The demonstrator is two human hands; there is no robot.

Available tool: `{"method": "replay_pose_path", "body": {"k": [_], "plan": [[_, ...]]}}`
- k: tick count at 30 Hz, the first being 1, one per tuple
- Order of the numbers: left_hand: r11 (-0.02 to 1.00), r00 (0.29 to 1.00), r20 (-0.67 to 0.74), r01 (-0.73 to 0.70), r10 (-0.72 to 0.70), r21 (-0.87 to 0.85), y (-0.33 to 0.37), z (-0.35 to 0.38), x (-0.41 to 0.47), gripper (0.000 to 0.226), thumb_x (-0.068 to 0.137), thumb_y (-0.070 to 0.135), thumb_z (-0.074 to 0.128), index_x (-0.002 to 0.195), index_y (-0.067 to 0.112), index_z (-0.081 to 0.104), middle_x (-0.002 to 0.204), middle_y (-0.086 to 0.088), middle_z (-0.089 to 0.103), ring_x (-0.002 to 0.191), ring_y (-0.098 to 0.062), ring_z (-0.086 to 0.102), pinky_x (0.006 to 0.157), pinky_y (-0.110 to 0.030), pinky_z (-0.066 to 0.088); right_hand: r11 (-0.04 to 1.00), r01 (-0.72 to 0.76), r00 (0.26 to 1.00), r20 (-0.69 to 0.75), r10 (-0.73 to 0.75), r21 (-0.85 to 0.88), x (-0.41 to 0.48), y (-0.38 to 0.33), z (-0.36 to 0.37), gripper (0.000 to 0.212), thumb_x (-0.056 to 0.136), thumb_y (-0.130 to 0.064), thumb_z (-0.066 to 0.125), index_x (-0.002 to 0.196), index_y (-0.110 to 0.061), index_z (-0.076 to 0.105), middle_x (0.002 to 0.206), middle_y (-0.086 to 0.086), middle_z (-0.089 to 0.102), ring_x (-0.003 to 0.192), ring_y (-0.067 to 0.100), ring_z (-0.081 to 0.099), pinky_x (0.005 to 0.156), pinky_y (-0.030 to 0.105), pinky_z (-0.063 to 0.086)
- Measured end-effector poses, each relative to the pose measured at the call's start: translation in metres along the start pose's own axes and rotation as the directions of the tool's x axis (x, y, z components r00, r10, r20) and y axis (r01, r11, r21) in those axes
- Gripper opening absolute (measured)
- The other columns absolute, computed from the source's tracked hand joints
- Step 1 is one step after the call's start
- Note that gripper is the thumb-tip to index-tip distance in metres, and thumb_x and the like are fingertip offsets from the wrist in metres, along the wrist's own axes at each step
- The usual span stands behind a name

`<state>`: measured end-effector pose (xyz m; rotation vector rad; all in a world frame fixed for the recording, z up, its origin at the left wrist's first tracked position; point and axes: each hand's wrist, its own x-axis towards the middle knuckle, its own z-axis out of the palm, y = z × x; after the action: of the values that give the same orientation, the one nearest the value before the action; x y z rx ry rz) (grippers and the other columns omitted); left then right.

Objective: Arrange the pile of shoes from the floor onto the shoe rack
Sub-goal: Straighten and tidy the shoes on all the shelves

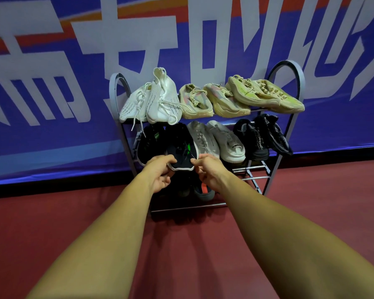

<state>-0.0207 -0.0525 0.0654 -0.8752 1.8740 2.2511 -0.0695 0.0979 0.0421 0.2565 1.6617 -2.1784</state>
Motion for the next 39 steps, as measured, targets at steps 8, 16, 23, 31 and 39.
{"method": "replay_pose_path", "body": {"k": [8,16,23,31,39], "plan": [[0.986,0.997,-0.052,-0.065,0.058,-0.150,0.004,0.002,0.023,0.064,0.085,-0.007,0.059,0.137,0.029,0.050,0.078,-0.001,0.061,0.064,-0.012,0.056,0.050,-0.020,0.028,0.998,0.056,0.985,0.161,-0.054,-0.011,0.010,-0.002,0.002,0.026,0.099,-0.007,0.055,0.124,-0.015,0.059,0.067,-0.003,0.049,0.039,0.004,0.035,0.046,0.021,0.028],[0.978,0.984,-0.133,-0.135,0.114,-0.158,0.003,0.012,0.047,0.056,0.085,-0.004,0.061,0.127,0.033,0.059,0.107,-0.003,0.068,0.069,-0.011,0.058,0.037,-0.017,0.029,0.979,0.159,0.987,0.035,-0.155,-0.127,0.019,0.000,0.005,0.032,0.097,-0.013,0.064,0.129,-0.015,0.061,0.105,0.011,0.069,0.048,0.001,0.055,0.039,0.013,0.037],[0.992,0.960,-0.257,-0.120,0.110,-0.025,-0.001,0.006,0.059,0.021,0.085,0.004,0.067,0.102,0.014,0.059,0.076,-0.004,0.059,0.057,-0.011,0.051,0.035,-0.019,0.024,0.924,0.205,0.979,0.083,-0.188,-0.323,0.018,0.001,0.018,0.051,0.098,-0.012,0.063,0.146,-0.009,0.046,0.104,0.010,0.065,0.065,0.009,0.054,0.040,0.009,0.037],[0.989,0.967,-0.209,-0.146,0.145,0.009,-0.001,0.008,0.044,0.041,0.083,0.015,0.075,0.122,0.009,0.061,0.077,0.000,0.062,0.056,-0.009,0.048,0.033,-0.017,0.026,0.878,0.202,0.979,0.112,-0.170,-0.434,0.008,-0.004,0.012,0.055,0.101,-0.017,0.058,0.152,-0.010,0.037,0.097,0.012,0.060,0.053,0.008,0.049,0.033,0.010,0.032],[0.986,0.983,-0.091,-0.154,0.159,0.062,-0.006,0.024,0.014,0.067,0.086,0.020,0.072,0.142,0.032,0.037,0.101,-0.004,0.066,0.070,-0.010,0.055,0.051,-0.021,0.034,0.724,0.294,0.955,0.162,-0.247,-0.624,-0.002,-0.003,-0.006,0.047,0.096,-0.025,0.065,0.141,-0.014,0.055,0.113,0.008,0.068,0.073,0.013,0.066,0.067,0.025,0.055]]}}
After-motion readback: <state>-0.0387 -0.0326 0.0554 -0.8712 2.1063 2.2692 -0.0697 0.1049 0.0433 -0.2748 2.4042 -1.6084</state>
